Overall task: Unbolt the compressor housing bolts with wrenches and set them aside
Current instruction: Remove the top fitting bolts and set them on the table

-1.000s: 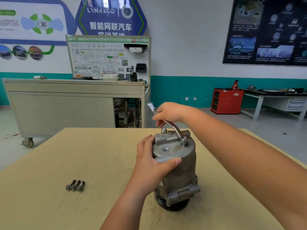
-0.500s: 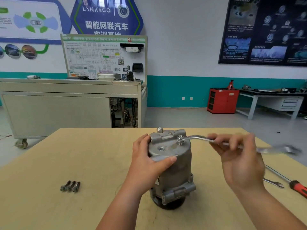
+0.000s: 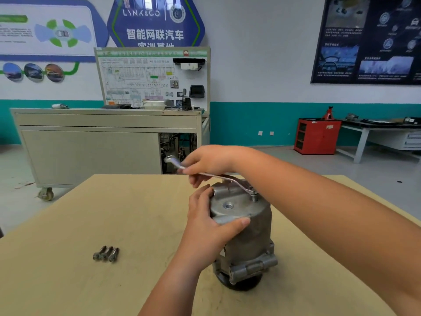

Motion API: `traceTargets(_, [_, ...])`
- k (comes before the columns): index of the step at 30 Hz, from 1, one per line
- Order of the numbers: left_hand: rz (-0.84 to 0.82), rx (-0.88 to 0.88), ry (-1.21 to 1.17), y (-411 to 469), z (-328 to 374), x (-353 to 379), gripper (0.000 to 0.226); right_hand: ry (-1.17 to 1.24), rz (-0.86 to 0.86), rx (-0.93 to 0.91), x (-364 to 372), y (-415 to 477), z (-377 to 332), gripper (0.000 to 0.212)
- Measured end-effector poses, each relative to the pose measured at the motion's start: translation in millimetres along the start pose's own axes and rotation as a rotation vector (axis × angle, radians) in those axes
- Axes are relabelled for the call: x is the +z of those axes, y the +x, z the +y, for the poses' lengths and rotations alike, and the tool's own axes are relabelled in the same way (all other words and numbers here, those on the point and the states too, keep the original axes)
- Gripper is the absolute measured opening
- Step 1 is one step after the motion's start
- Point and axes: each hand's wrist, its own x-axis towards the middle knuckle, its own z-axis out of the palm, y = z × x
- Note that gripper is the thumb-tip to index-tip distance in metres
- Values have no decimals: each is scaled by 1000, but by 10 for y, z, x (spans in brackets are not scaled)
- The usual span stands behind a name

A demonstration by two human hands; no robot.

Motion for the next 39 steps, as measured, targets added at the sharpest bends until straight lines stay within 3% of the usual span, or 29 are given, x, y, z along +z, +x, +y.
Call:
traceTargets(3, [20, 32, -3, -5, 31, 4, 75, -259, -165, -187, 146, -205, -333, 26])
traceTargets(5, [9, 0, -23, -13, 39, 13, 66, -412, -158, -304, 283, -462, -447, 24])
traceTargets(7, [12, -32, -14, -13, 33, 26, 57, -508, -80, -402, 433, -822, -458, 19])
traceTargets(11, [51, 7, 9, -13, 38, 26, 78, -618, 238, -618, 567, -1593, -145, 29])
traceTargets(15, [-3, 1, 30, -10, 31, -12, 78, -492, 680, -294, 444, -2157, 324, 19])
traceTargets(16, [-6, -2, 37, -7, 25, -14, 78, -402, 688, -223, 394, -2235, 406, 19])
traceTargets(19, [15, 17, 48, -22, 30, -6, 78, 171, 604, -124, 278, -2298, 531, 23])
traceTargets(21, [31, 28, 52, -40, 22, -2, 78, 342, 676, -105, 262, -2247, 569, 28])
traceTargets(26, [30, 39, 89, -77, 35, -31, 80, 711, 731, -279, 415, -2092, 627, 30])
traceTargets(30, [69, 44, 179, -121, 105, -17, 81, 700, 701, -393, 501, -2060, 644, 33])
traceTargets(32, [149, 90, 268, -176, 172, 33, 78, 568, 749, -428, 524, -2076, 633, 30])
traceTargets(36, [330, 452, 124, -393, 390, 244, 57, 115, 936, -473, 608, -2121, 705, 31])
traceTargets(39, [123, 667, 49, -592, 363, 681, 50, 69, 1168, -267, 712, -2164, 1072, 29])
